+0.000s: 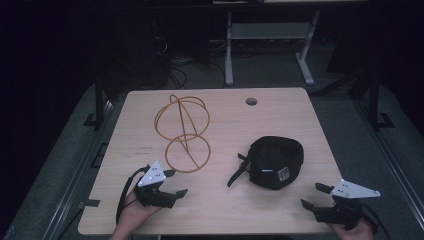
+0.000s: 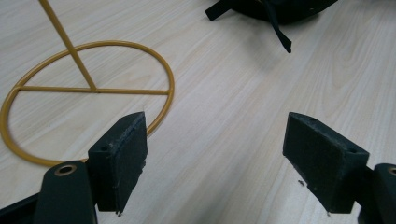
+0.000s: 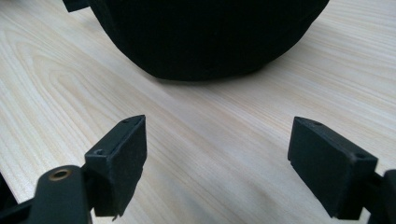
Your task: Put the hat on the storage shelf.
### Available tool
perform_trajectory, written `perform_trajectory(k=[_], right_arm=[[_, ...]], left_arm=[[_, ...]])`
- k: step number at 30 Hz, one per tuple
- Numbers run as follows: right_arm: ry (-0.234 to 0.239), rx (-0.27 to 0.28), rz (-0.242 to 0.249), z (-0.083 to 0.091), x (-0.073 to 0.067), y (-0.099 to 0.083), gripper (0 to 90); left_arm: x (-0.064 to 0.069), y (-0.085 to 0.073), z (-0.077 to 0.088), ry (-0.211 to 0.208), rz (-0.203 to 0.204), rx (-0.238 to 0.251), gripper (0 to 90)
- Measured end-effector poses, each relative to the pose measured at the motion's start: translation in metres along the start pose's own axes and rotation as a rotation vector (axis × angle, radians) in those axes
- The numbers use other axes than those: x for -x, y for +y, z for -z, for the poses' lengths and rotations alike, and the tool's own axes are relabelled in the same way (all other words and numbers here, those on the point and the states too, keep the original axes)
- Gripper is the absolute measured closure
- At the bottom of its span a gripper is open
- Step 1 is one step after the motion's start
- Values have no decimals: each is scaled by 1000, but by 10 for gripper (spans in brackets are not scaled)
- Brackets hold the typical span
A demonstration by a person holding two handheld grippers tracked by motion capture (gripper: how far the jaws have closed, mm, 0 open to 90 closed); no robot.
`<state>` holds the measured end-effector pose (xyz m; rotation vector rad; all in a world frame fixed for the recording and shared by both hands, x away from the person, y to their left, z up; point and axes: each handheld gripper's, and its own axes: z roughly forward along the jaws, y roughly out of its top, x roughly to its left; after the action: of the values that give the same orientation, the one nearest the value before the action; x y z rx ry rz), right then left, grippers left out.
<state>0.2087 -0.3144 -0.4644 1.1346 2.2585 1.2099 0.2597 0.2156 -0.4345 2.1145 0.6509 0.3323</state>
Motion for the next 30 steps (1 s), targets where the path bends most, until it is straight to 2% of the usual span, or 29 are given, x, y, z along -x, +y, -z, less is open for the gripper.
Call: perform_trajectory(k=[13, 17, 20, 21, 24, 30], right_arm=[[8, 10, 7, 1, -5, 3, 189], [10, 10, 5, 0, -6, 4, 187], [12, 18, 4, 0, -6, 5, 187], [12, 18, 4, 0, -6, 5, 187], [15, 20, 1, 0, -5, 5, 186], [18, 21, 1, 1, -5, 5, 186]], left_arm=[[9, 4, -1, -21, -27, -5, 208], [17, 11, -4, -39, -53, -3, 202], [25, 21, -9, -70, -78, -12, 201], [25, 21, -9, -70, -78, -12, 202], [33, 33, -16, -106, -96, -12, 201], [40, 47, -24, -156, -115, -20, 203]])
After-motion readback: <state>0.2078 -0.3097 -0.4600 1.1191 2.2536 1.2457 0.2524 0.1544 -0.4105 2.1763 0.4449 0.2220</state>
